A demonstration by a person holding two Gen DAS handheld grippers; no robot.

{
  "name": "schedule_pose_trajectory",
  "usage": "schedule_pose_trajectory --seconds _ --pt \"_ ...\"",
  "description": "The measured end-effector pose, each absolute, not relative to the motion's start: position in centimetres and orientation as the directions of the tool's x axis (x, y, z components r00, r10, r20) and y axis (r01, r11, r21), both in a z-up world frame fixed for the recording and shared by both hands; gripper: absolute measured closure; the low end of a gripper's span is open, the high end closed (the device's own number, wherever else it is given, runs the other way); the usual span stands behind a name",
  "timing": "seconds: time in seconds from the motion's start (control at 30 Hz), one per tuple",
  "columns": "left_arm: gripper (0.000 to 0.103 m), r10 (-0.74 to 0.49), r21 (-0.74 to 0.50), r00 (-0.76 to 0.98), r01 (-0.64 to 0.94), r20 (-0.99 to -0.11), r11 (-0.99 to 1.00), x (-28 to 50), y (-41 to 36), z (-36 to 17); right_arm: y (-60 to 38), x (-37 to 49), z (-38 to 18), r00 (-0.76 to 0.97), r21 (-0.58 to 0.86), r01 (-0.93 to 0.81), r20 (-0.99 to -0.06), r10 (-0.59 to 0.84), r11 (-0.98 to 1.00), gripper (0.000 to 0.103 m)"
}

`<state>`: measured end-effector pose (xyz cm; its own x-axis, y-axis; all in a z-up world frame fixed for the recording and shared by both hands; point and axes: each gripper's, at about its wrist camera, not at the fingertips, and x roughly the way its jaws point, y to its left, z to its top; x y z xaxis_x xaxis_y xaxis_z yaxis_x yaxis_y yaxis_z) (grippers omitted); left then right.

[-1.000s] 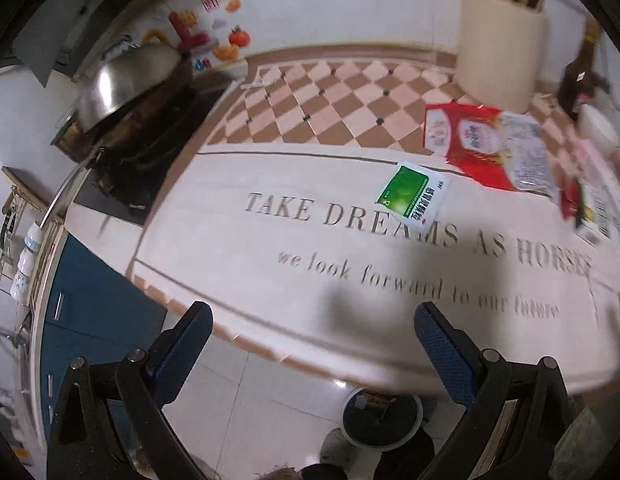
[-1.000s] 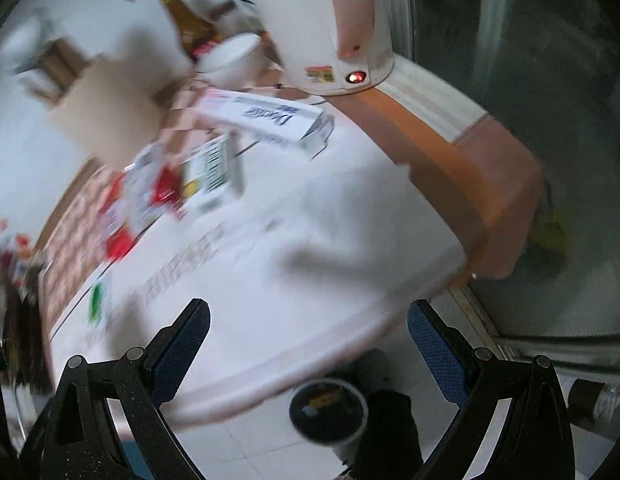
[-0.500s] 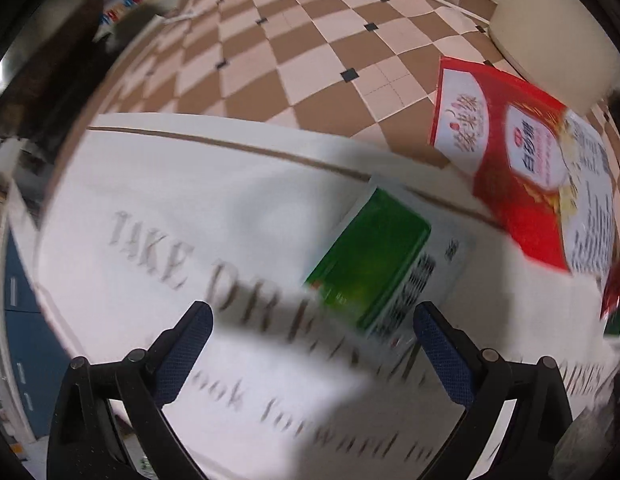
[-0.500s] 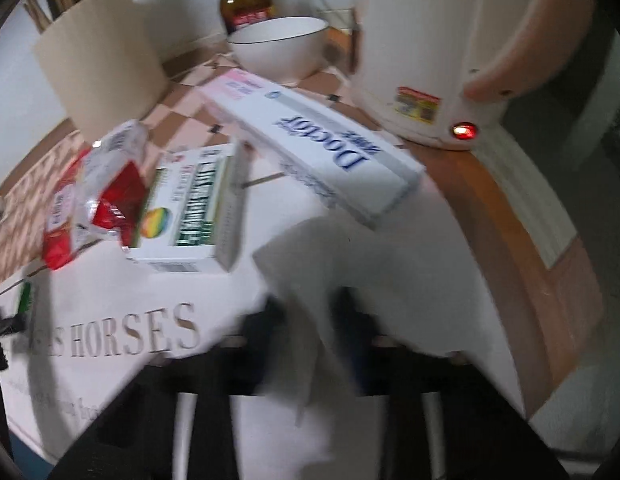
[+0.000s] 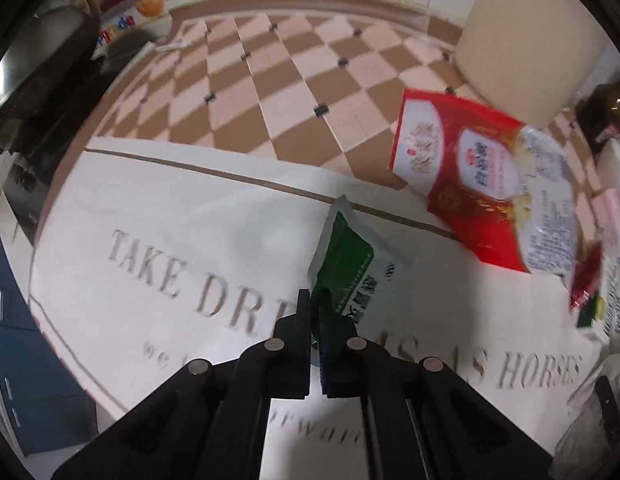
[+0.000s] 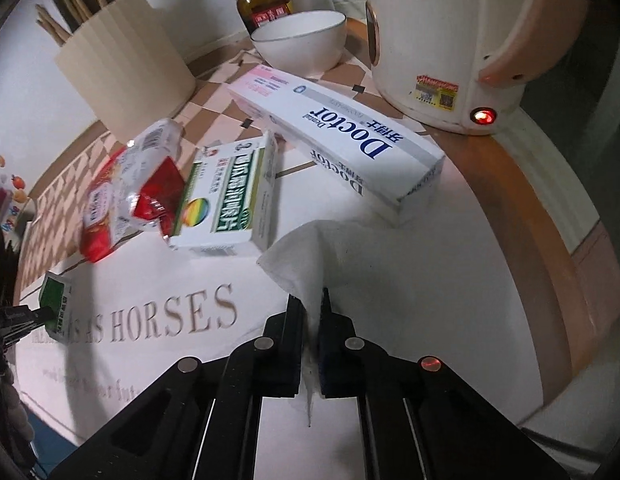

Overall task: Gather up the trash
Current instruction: 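Carry tissue and green sachet over the white bin and open both tools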

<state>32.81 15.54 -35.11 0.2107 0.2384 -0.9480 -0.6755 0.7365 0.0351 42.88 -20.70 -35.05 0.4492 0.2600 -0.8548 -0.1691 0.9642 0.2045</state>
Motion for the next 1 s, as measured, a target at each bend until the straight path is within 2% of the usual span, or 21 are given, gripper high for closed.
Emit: schedule_pose_trajectory --seconds 0.1,0.27,0.43,0.53,0.73,0.9,1.0 --pt "0.103 0.265 0.028 0.268 -0.652 -0.926 0.758 30.5 14.0 -31.9 -21.4 40.6 -33.7 0.469 0.219 -0.161 -0.841 0.27 0.962 0.097" --pt "0.103 0.231 -0.038 0.381 -0.582 -0.895 0.813 25.6 10.8 -27.5 -22.2 34.5 -30.8 0.502 0.26 -0.16 -0.81 0.305 0.952 0.097" --pt "0.103 0.153 -0.118 0.448 -0.521 -0.881 0.845 20.5 9.4 -26.1 -22.6 26.8 -29.2 0.52 0.281 -0.185 -0.785 0.336 0.942 0.097" --pt "0.103 0.086 -0.156 0.456 -0.467 -0.886 0.87 17.0 7.6 -26.9 -23.0 21.6 -30.6 0.493 0.316 -0.176 -0.791 0.361 0.932 0.097" --pt "0.103 -0.056 -0.204 0.33 -0.433 -0.942 0.878 11.3 4.7 -34.9 -23.8 14.1 -40.6 0.338 0.354 -0.115 -0.865 0.372 0.928 0.097" --pt "0.103 -0.183 -0.243 0.171 -0.468 -0.968 0.849 9.3 3.2 -45.6 -24.2 11.4 -52.3 0.185 0.404 -0.032 -0.896 0.403 0.914 0.097" --pt "0.103 -0.254 -0.265 0.092 -0.507 -0.963 0.82 9.5 2.9 -53.7 -23.8 11.1 -60.0 0.119 0.426 -0.001 -0.898 0.423 0.905 0.097"
